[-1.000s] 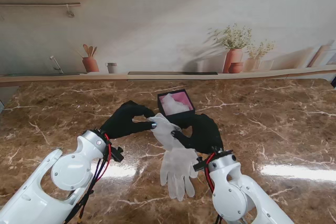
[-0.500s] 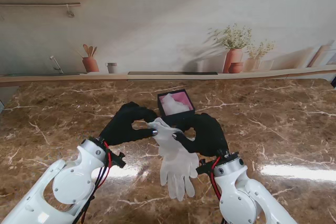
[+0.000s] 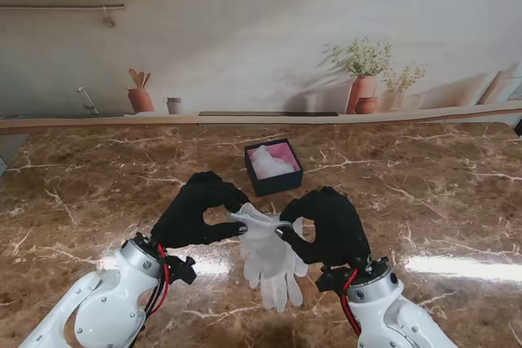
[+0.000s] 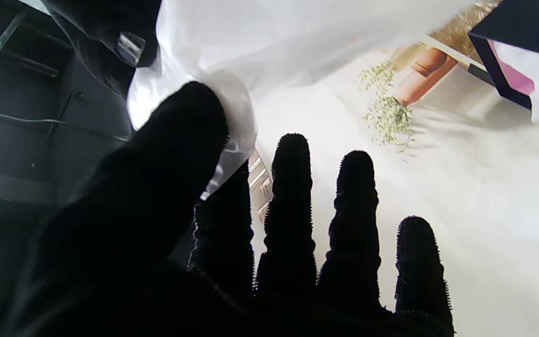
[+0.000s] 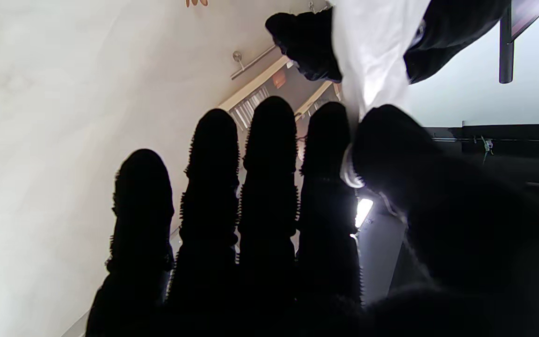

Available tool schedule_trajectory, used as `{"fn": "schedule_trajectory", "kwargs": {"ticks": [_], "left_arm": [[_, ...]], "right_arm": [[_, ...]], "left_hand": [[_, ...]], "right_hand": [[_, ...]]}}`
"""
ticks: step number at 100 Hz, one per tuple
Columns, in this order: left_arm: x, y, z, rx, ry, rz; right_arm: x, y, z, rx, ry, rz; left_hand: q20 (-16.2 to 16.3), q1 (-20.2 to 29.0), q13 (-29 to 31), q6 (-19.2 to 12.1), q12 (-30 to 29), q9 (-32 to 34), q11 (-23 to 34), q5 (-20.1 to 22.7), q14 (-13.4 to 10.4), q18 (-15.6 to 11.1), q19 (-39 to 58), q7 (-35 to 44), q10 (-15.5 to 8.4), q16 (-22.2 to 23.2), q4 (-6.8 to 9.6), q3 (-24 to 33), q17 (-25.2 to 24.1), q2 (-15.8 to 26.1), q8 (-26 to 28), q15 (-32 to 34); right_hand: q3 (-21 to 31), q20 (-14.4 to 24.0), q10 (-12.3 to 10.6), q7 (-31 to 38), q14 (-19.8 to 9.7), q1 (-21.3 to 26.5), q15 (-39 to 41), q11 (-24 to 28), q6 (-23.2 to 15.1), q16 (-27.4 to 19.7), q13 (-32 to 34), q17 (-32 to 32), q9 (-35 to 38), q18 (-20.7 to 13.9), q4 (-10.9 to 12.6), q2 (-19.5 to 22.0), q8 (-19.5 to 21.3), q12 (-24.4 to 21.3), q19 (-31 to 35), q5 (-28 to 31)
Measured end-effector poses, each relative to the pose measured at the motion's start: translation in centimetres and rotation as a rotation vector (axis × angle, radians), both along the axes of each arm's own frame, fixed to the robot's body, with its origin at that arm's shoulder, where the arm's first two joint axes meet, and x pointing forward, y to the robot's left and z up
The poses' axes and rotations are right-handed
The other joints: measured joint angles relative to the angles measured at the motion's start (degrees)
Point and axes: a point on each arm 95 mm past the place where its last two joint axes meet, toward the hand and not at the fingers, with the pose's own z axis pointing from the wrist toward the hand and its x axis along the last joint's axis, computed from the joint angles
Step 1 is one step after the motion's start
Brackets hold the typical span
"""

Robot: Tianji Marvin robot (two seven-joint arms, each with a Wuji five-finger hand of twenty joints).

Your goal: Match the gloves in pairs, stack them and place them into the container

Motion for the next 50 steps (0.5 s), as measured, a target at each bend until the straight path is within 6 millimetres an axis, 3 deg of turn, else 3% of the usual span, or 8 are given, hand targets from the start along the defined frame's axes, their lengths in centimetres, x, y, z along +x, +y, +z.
{"fn": "schedule_trajectory", "kwargs": {"ticks": [11, 30, 50], "left_arm": [[-0.4, -0.4, -0.5, -0.002, 0.015, -0.021], [-1.4, -0.1, -0.9, 0.068, 0.086, -0.121], [-2.4, 0.2, -1.5, 0.105, 0.126, -0.18]], "right_arm": [[-0.3, 0.1, -0.3, -0.005, 0.016, 0.006], [-1.4, -0.4, -0.7, -0.001, 0.106, 0.025], [-2.6, -1.1, -1.2, -0.083, 0.194, 0.059]], "left_hand": [[0.0, -1.13, 6.65, 0.81, 2.69, 6.24, 0.28, 0.89, 0.89, 1.43, 3.79, 0.03, 0.1, 0.12, 0.0, -1.76, 2.2, 2.62, -1.97, 2.41], [-0.01, -0.9, 8.07, 2.82, 0.93, 10.48, 1.14, 3.8, 1.79, 1.61, 6.7, -0.21, 0.79, 1.44, 0.12, -7.28, 2.84, 5.45, -5.36, 5.01], [-0.01, -0.8, 10.15, 4.54, 0.41, 13.16, 1.92, 4.64, 1.91, 1.62, 6.88, -0.29, 1.52, 2.55, 0.15, -8.56, 2.9, 6.99, -5.87, 7.16]], "right_hand": [[0.0, 0.0, 0.0, 0.0, 0.0, 0.0, 0.0, 0.0, -0.02, 0.0, 0.0, 0.0, 0.0, 0.0, 0.0, 0.0, 0.6, 0.03, 0.01, 0.0], [0.0, 0.0, 0.0, 0.0, 0.0, 0.0, 0.06, 0.0, -0.02, 0.01, 0.0, 0.0, 0.02, 0.0, 0.0, 0.0, 0.7, 0.09, 0.01, 0.0], [0.0, 0.0, 0.06, 0.0, 0.0, 0.0, 0.1, 0.01, -0.02, 0.05, 0.0, 0.0, 0.03, 0.03, 0.0, 0.0, 0.76, 0.11, 0.01, 0.0]]}}
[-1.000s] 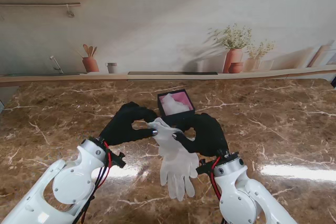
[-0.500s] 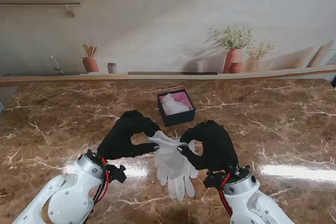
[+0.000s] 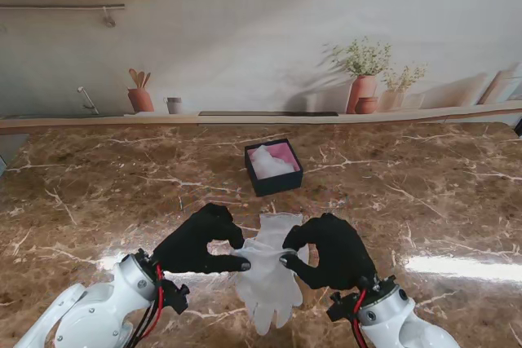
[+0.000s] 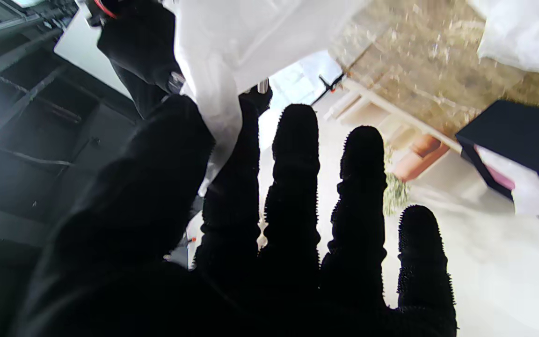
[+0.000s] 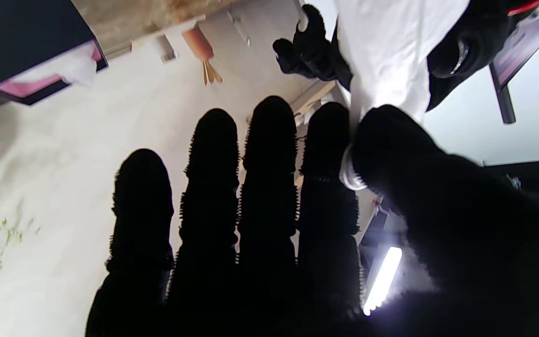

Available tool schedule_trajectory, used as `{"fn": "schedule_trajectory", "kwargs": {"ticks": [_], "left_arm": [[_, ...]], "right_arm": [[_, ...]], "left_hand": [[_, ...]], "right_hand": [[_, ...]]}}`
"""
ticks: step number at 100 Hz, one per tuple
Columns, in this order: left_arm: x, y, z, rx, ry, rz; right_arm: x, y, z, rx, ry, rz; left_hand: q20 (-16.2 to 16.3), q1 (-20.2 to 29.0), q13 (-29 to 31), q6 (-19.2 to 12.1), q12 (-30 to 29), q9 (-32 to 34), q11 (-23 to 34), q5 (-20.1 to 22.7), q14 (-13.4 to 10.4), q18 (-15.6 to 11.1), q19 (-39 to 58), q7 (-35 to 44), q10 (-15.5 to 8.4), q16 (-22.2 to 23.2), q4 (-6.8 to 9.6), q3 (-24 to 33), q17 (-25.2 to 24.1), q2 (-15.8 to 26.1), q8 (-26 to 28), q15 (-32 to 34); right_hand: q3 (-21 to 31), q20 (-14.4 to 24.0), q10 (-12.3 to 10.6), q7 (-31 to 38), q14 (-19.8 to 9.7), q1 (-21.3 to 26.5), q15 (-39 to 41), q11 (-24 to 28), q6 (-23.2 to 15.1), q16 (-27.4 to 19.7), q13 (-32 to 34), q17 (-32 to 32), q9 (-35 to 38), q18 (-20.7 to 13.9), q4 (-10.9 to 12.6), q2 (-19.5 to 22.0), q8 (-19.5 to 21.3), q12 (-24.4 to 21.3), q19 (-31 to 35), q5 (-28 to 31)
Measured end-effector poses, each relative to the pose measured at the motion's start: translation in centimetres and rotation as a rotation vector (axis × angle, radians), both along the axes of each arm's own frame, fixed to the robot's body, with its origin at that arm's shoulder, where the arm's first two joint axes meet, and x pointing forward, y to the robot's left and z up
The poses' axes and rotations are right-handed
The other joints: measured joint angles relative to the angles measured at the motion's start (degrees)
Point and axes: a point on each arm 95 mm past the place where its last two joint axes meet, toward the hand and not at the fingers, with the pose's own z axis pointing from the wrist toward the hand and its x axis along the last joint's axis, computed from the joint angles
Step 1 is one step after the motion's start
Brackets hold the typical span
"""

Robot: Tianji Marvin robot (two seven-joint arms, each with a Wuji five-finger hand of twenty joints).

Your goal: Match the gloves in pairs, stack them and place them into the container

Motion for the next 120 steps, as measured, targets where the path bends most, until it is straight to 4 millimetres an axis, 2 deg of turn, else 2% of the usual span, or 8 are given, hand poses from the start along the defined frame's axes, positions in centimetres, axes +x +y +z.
{"fn": "schedule_trajectory", "kwargs": {"ticks": [25, 49, 54, 72, 95, 120], "left_arm": [[-0.8, -0.1, -1.0, 0.054, 0.057, -0.049], [0.2, -1.4, -4.2, 0.08, 0.178, -0.052], [0.6, -1.6, -4.7, 0.091, 0.197, -0.045], [2.0, -2.3, -6.1, 0.098, 0.219, 0.013], [4.0, -2.7, -6.5, 0.203, 0.132, 0.154], [7.2, -3.5, -7.1, 0.311, 0.086, 0.226]], "right_arm": [[-0.4, -0.5, -0.9, -0.064, 0.07, 0.023], [1.1, -0.7, -2.0, -0.135, 0.142, -0.003], [1.6, -0.8, -2.3, -0.145, 0.152, -0.014], [4.0, -1.1, -3.6, -0.149, 0.192, -0.036], [7.7, -0.9, -5.1, -0.197, 0.22, -0.039], [11.5, -0.3, -6.4, -0.222, 0.24, -0.083]], "left_hand": [[-0.01, 0.25, 0.67, 0.73, -0.05, 1.38, -0.25, 0.0, 0.19, 0.0, 1.21, -0.52, 0.57, 0.6, 0.02, -0.76, 0.61, 1.0, 0.0, 0.75], [-0.01, 0.38, 0.67, 1.47, -0.68, 1.38, -0.25, 0.0, 0.19, 0.0, 1.24, -0.65, 1.2, 0.65, 0.04, -0.67, 0.61, 1.0, 0.0, 0.77], [-0.01, 0.42, 0.67, 1.7, -0.74, 1.38, -0.25, 0.0, 0.19, 0.0, 1.25, -0.68, 1.2, 0.65, 0.04, -0.67, 0.61, 1.0, 0.0, 0.77], [-0.01, 0.46, 0.65, 2.02, -0.91, 1.38, -0.25, 0.0, 0.2, 0.0, 1.27, -1.25, 1.24, 0.66, 0.05, -0.67, 0.61, 1.01, 0.0, 0.77], [-0.01, 0.47, 0.0, 2.03, -1.03, 1.38, -0.25, 0.0, 0.22, 0.0, 1.28, -1.27, 1.25, 0.72, 0.09, -0.67, -0.2, 1.02, 0.0, 0.77], [-0.01, 0.47, -0.08, 1.99, -1.03, 1.37, -0.24, 0.0, 0.24, 0.0, 1.29, -1.27, 1.26, 1.57, 0.1, -0.66, -0.77, 1.02, 1.07, 0.78]], "right_hand": [[-0.2, 0.0, 0.01, -0.04, 0.0, 0.0, 0.0, 0.0, 0.0, 0.0, 0.0, -0.1, 0.0, 0.0, 0.0, 0.52, 0.55, 0.01, 0.0, 0.0], [-0.74, 0.0, 0.02, -0.09, 0.0, 0.02, 0.0, 0.0, 0.0, 0.01, 0.0, -0.19, 0.0, 0.0, 0.06, 1.09, 0.58, 0.01, 0.0, 0.0], [-0.84, 0.0, 0.02, -0.09, 0.0, 0.03, 0.0, 0.0, 0.0, 0.01, 0.0, -0.19, 0.0, 0.0, 0.95, 1.11, 0.58, 0.01, 0.0, -0.02], [-1.12, 0.0, 0.02, -0.09, 0.0, 0.07, 0.0, 0.0, 0.0, 0.01, 0.0, -0.21, 0.0, 0.0, 0.96, 1.17, 0.58, 0.01, 0.0, -0.03], [-1.37, 0.0, 0.03, -0.12, 0.0, 0.09, 0.0, 0.0, 0.0, 0.01, 0.0, -0.21, 0.0, 0.0, 1.0, 1.41, 0.58, 0.01, 0.0, -0.04], [-1.37, 0.0, 0.03, -0.13, 0.0, 0.09, 0.0, 0.0, 0.0, 0.01, -0.01, -0.21, 0.0, 0.0, 1.0, 1.41, 0.58, 0.01, 0.0, -0.04]]}}
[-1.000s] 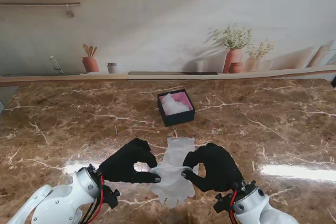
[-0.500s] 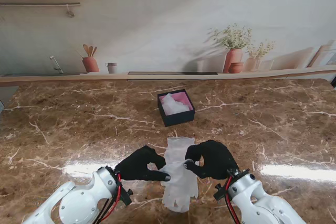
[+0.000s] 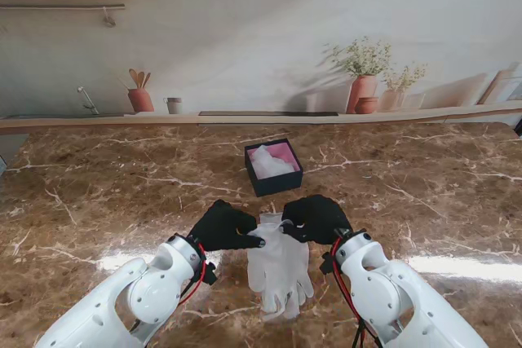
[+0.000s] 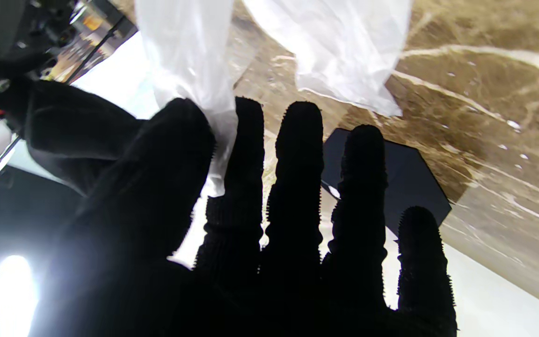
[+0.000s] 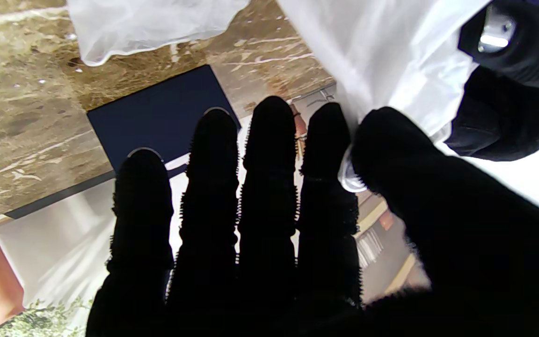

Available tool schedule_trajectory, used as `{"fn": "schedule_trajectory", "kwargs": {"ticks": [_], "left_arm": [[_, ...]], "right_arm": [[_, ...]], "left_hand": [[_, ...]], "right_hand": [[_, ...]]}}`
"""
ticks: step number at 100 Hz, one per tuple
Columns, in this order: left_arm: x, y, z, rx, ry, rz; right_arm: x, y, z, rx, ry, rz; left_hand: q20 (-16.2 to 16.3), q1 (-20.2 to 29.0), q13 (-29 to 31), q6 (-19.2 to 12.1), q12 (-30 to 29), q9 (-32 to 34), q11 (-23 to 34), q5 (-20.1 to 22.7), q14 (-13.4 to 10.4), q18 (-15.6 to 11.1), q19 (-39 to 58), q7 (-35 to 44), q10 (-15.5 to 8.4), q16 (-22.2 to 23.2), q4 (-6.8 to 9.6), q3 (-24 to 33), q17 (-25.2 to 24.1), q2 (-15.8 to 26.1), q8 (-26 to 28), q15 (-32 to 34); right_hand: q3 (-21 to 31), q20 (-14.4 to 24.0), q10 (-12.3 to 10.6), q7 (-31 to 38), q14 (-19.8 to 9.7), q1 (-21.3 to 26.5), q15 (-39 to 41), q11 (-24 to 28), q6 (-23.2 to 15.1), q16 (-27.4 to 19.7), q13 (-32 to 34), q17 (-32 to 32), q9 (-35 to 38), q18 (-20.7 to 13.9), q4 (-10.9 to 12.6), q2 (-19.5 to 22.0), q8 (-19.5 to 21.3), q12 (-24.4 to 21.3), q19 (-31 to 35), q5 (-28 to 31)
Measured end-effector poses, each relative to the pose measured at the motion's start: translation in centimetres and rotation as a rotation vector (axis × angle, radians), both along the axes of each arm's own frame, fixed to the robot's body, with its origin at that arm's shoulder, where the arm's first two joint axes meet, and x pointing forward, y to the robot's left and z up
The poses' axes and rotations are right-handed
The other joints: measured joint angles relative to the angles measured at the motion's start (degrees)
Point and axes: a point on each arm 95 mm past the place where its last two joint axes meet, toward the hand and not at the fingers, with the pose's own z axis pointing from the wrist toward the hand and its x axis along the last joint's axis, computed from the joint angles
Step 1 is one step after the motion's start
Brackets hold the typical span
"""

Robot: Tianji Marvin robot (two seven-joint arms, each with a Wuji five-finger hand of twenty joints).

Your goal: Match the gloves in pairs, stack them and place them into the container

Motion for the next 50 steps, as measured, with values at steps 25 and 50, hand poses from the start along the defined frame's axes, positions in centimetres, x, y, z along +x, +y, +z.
{"fn": "schedule_trajectory", "kwargs": {"ticks": [25, 50], "left_arm": [[3.3, -0.5, -1.5, 0.115, 0.01, 0.038], [5.6, -1.0, -2.6, 0.185, -0.005, 0.063]], "right_arm": [[2.8, 0.0, -1.8, -0.059, 0.032, -0.071], [4.0, 0.2, -3.0, -0.127, 0.044, -0.13]], "left_hand": [[0.0, 0.0, 0.0, -0.01, 0.57, 0.0, 0.45, 0.0, 0.0, 0.0, 0.0, 0.13, 0.0, 0.57, 0.0, 0.01, -0.03, 0.0, 1.24, 1.36], [0.0, -0.09, -1.1, -0.45, 1.11, -0.01, 0.58, 0.0, 0.0, 0.0, 0.0, 0.14, 0.0, 0.9, 0.0, 0.01, -0.04, 0.0, 1.32, 1.94]], "right_hand": [[0.0, 0.0, 0.0, 0.0, 0.0, -0.05, 0.0, 0.0, 0.0, 0.01, -0.03, -0.02, 0.0, 0.0, 0.01, 0.0, -0.02, 0.0, 0.0, 0.0], [0.54, 0.0, 0.0, 0.0, 0.0, -0.12, 0.47, 0.0, 0.0, 0.02, -0.04, -0.02, 0.0, -0.01, 0.01, -0.28, -0.05, 0.0, 0.0, 0.0]]}}
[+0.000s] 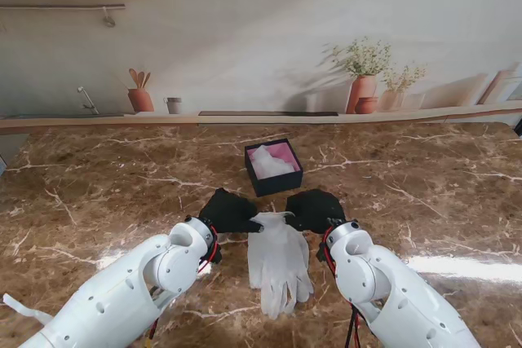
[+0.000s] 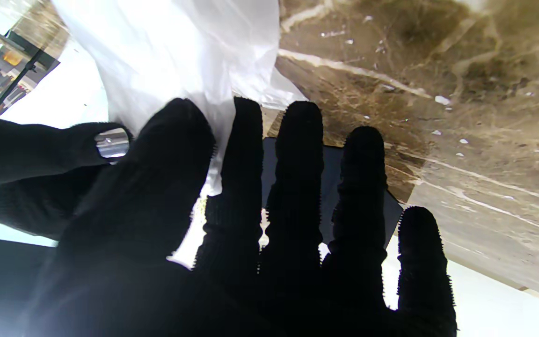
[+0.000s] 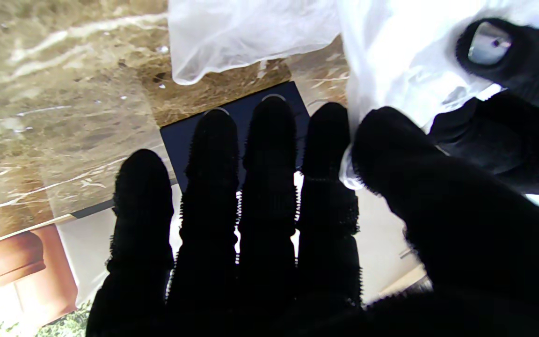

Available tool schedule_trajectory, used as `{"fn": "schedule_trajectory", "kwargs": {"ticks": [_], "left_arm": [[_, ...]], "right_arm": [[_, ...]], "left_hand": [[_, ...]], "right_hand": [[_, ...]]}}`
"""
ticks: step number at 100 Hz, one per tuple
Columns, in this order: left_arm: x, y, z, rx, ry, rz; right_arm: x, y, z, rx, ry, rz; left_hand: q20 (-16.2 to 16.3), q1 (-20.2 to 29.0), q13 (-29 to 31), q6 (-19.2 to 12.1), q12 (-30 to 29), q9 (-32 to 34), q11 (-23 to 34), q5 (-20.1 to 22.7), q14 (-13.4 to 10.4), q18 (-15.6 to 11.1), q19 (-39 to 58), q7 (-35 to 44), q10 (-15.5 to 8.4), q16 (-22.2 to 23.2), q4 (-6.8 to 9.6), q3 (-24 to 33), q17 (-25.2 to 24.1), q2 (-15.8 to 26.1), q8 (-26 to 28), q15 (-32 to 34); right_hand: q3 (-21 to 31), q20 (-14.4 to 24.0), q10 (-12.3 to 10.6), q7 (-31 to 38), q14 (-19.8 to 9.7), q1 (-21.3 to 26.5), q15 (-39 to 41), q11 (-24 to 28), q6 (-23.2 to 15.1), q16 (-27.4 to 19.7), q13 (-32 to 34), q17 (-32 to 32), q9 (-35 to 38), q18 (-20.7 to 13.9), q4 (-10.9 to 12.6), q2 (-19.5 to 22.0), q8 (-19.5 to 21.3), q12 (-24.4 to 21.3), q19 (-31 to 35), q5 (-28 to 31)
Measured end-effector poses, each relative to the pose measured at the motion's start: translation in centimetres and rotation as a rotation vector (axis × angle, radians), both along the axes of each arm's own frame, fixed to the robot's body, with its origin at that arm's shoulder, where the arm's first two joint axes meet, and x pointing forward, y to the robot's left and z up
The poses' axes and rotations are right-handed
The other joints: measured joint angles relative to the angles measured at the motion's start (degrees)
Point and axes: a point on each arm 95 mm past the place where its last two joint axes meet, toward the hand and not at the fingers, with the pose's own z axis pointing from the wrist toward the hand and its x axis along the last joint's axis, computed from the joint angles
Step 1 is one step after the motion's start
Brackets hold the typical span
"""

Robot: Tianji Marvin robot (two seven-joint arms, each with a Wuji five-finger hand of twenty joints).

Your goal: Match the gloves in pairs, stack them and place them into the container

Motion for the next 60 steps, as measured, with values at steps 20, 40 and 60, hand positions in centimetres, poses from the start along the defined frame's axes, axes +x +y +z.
{"fn": "schedule_trajectory", "kwargs": {"ticks": [20, 40, 60], "left_arm": [[0.5, -0.7, 0.1, 0.024, -0.008, 0.011], [1.2, -0.8, -0.2, 0.075, 0.03, 0.03], [1.4, -0.7, -0.4, 0.119, 0.021, 0.041]], "right_arm": [[0.3, 0.0, -0.6, -0.062, -0.004, -0.054], [0.6, 0.0, -1.1, -0.145, -0.014, -0.093], [1.0, 0.0, -1.7, -0.191, -0.001, -0.113]], "left_hand": [[0.0, -0.1, -0.3, -0.71, 0.01, -0.29, 0.05, -0.01, 0.0, -0.26, 0.0, -0.07, -0.07, 0.01, 0.0, 0.0, -0.01, 0.0, 0.01, 0.0], [-1.4, -0.59, -4.79, -0.15, 0.01, -6.26, -0.83, -2.67, 0.0, -0.62, -0.07, -3.91, -0.11, -0.95, 0.0, -0.09, -1.53, 0.01, -1.27, -1.38], [-3.81, -8.65, -15.44, 4.51, -2.27, -25.14, -4.36, -14.67, -0.01, -2.37, -4.66, -26.43, -0.03, -5.9, 0.21, 10.76, -3.65, 1.44, 1.66, -8.92]], "right_hand": [[0.87, 0.0, 0.0, 0.0, 0.0, -0.57, 0.14, 0.03, 0.0, 0.0, -0.01, 0.2, 0.0, -0.02, 0.0, -0.85, 0.0, 0.0, 0.0, 0.04], [1.71, 0.0, 0.0, 0.0, -0.13, -1.26, 0.66, 0.67, -0.04, 0.0, 1.09, 0.84, 0.6, -0.08, 0.01, -1.44, 0.0, 0.0, 0.0, 0.58], [-2.39, -1.34, 0.0, -3.7, -0.14, -1.8, -1.68, -1.51, 0.53, -0.23, 0.81, 0.71, -1.32, -0.78, 0.1, -1.08, -9.16, -5.17, 0.0, -2.48]]}}
